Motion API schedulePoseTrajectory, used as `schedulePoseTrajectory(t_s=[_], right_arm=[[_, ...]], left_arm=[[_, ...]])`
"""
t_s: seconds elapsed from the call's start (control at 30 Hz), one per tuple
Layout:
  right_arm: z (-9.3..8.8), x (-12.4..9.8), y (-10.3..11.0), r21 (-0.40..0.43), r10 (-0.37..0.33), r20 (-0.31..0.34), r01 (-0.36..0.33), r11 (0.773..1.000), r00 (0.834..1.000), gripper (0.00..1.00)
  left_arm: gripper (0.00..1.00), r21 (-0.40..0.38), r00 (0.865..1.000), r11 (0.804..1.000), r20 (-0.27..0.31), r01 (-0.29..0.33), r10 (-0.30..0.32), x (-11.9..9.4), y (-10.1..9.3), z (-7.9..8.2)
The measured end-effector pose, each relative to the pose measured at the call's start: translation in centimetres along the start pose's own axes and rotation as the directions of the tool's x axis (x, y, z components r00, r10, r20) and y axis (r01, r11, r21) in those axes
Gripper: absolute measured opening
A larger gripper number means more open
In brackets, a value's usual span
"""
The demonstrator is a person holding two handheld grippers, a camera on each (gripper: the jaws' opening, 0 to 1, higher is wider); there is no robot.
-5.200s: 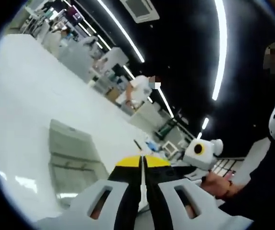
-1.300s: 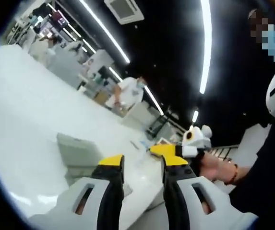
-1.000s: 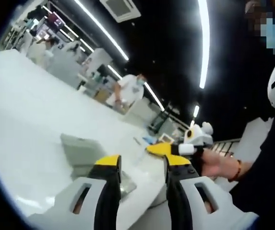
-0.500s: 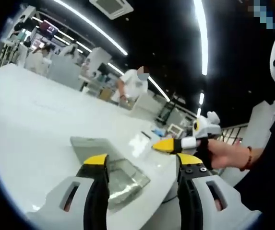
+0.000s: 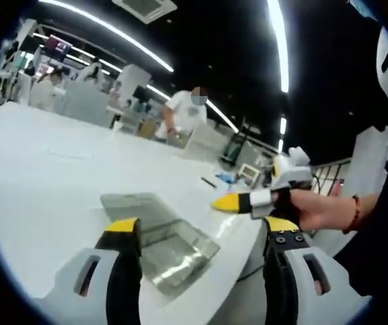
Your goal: Insert the divider into the dual guide fixture by aligning both edges with the guide slots and pushing it downward to the bottom, including one-sided entry, uneven engagement, binding, and posture correction.
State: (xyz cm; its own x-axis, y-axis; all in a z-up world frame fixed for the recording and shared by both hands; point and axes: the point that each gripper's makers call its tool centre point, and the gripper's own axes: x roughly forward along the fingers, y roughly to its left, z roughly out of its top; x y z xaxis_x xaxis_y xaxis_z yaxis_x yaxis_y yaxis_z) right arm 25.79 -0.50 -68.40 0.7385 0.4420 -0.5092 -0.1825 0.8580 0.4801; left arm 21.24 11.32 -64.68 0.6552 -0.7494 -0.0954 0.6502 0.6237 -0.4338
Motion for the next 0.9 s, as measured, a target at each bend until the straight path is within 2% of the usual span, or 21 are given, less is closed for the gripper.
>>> schedulePoseTrajectory(t_s=[0.23,0.53,0.8,0.9], right_arm=[[0.0,0.3,-0.8,0.0,-0.048,0.024,0.048,0.999,0.999,0.0],[-0.6,0.9,-1.4,0.005,-0.072,0.012,0.072,0.997,0.997,0.0],[-1.4,1.5,-1.5,-0.044,-0.085,-0.001,0.085,0.995,0.996,0.0],[-1.5,1.7,-1.8,-0.031,-0.087,-0.002,0.087,0.996,0.996,0.0]], left_arm=[[0.76,0.033,1.0,0.999,-0.025,0.005,-0.004,0.5,0.1,-0.2],[0.85,0.038,0.999,0.999,-0.054,0.007,-0.005,0.7,0.6,-0.9],[0.93,0.06,0.999,0.998,-0.034,-0.004,0.007,1.0,1.4,-0.5],[0.96,0.07,0.999,0.998,-0.038,-0.01,0.013,1.0,1.7,-0.7]])
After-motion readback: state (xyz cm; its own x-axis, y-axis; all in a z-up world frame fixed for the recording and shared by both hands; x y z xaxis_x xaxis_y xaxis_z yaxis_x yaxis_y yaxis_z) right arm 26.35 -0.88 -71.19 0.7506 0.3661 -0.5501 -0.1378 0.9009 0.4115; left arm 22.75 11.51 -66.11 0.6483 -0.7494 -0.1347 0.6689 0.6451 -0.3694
